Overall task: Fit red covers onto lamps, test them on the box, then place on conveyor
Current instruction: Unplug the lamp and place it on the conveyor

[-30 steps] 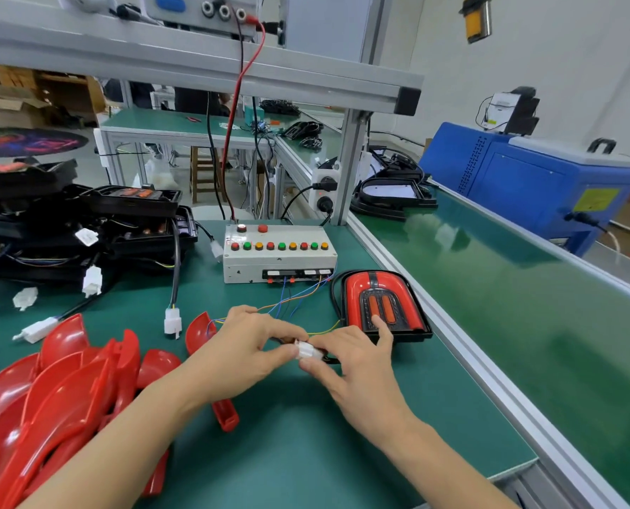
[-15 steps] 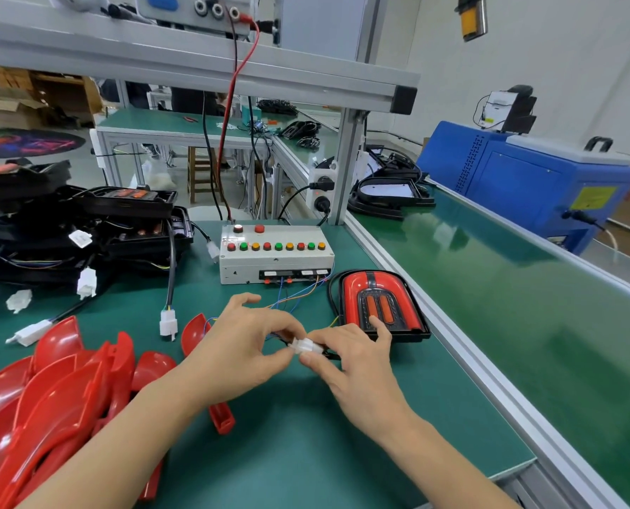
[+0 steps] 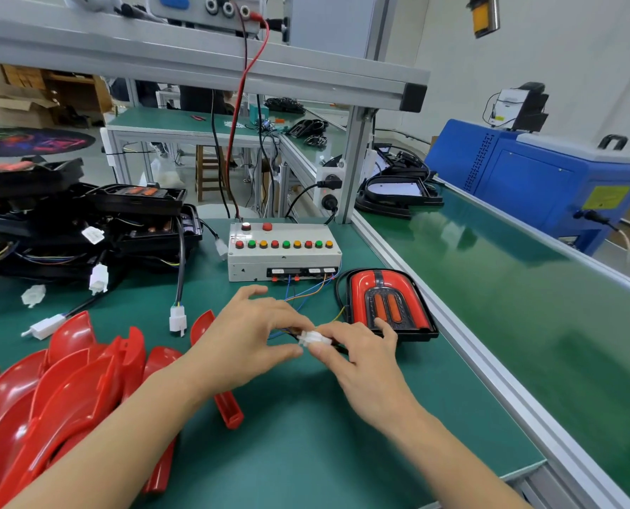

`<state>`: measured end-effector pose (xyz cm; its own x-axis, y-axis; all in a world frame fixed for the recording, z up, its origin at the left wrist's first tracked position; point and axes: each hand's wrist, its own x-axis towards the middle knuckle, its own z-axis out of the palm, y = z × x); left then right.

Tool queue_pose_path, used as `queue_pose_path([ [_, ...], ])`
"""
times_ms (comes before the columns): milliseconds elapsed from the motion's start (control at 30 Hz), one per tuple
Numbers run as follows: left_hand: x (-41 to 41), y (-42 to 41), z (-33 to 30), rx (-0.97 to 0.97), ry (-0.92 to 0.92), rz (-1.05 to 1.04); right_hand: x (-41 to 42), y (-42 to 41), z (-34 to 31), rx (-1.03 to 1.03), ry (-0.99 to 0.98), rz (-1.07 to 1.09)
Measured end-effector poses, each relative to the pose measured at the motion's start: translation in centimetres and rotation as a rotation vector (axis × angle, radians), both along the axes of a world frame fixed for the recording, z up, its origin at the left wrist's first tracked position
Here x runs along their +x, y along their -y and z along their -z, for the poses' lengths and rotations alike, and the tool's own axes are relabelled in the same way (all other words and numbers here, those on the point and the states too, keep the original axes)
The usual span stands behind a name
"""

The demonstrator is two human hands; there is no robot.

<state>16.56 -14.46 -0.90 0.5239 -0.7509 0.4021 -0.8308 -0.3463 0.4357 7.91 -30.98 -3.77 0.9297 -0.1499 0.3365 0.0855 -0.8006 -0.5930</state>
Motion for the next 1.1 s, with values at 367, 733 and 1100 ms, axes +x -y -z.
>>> queue_pose_path([
  [367,-0.7,1.4,0.2,0.085,0.418,-0.125,0.5,-0.1,-0.7,-0.049,-0.095,0.04],
  [733,1.8,0.9,1.2,0.685,0.268,-0.326,0.4,3.4,-2.8,0.528,0.092,0.089],
  [1100,-1.3,8.3,0.4,0.237,-0.336,-0.294,1.6,9.7,-1.0,0.451,-0.019,0.463],
])
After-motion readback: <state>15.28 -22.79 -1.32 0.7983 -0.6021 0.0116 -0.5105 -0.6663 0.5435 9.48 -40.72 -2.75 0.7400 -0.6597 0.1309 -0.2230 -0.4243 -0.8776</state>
